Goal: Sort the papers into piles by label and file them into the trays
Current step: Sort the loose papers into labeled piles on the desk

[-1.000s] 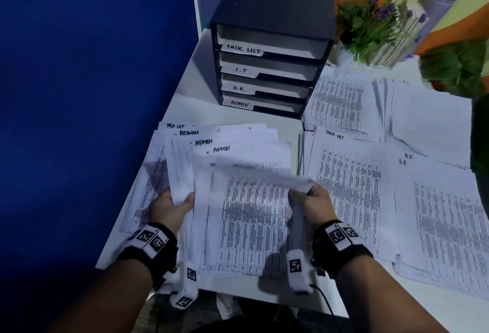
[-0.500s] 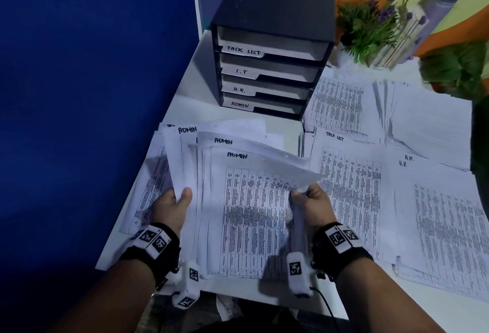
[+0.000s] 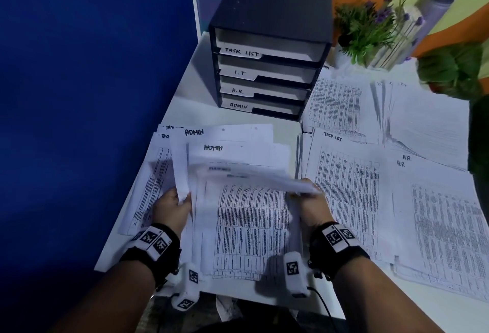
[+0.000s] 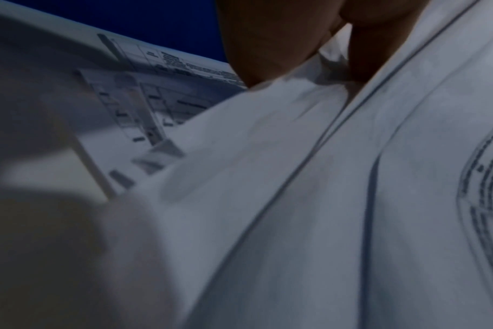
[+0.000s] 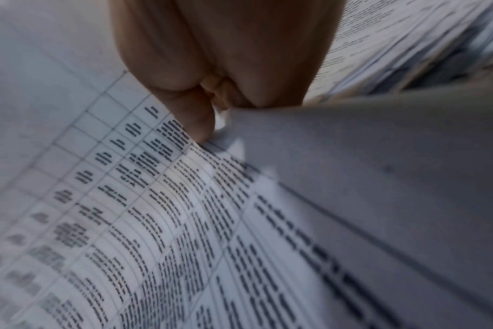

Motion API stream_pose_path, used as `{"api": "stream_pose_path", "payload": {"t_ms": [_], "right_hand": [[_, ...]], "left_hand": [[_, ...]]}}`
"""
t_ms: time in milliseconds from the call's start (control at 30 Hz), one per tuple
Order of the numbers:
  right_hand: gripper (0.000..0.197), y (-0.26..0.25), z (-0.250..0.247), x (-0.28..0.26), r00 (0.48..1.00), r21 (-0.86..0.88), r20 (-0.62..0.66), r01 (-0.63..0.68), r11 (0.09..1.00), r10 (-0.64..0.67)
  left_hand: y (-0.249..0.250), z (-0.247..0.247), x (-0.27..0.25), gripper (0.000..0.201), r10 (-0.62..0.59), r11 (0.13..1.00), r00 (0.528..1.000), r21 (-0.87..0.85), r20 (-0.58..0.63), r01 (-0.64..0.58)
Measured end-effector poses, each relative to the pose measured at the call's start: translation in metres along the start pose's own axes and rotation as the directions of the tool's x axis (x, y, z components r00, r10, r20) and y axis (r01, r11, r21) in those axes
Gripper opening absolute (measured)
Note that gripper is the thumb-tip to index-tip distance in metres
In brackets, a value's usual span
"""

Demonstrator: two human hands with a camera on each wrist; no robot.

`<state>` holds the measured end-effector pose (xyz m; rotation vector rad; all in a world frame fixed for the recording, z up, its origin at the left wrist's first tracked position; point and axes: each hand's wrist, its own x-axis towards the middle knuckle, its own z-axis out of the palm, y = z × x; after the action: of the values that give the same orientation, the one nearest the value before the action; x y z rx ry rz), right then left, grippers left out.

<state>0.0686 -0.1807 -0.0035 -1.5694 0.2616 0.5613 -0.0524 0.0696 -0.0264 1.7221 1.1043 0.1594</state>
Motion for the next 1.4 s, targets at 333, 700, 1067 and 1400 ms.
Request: {"api": "stream_pose_path", "payload": {"t_ms": [333, 700, 1067, 1400], "right_hand": [[0.034, 0.002, 0.003, -0.001, 1.0, 0.009, -0.028, 0.009, 1.0, -0.009], [0.048, -0.081, 0.017, -0.021, 0.864, -0.004, 0.048, 0.503, 0.864, -0.502], [0.057, -0.04, 0.023, -0.024, 0.913, -0.133, 0.197, 0.385, 0.913, -0.357], [0.017, -0.052, -0.029, 0.011, 0.967, -0.096, 0.023, 0.253, 0.963, -0.252]], "left_hand": [[0.035, 0.005, -0.033, 0.018, 0.074, 0.996, 0.992, -0.051, 0.101, -0.069], [0.115, -0.002, -0.047, 0.02, 0.413, 0.871, 0.91, -0.309, 0.036, -0.383], [0.074, 0.022, -0.029, 0.047, 0.283, 0.943, 0.958, -0.192, 0.04, -0.271], [0.113, 0.058, -0.009, 0.015, 0.236, 0.941, 0.969, -0.232, -0.071, -0.246]]}}
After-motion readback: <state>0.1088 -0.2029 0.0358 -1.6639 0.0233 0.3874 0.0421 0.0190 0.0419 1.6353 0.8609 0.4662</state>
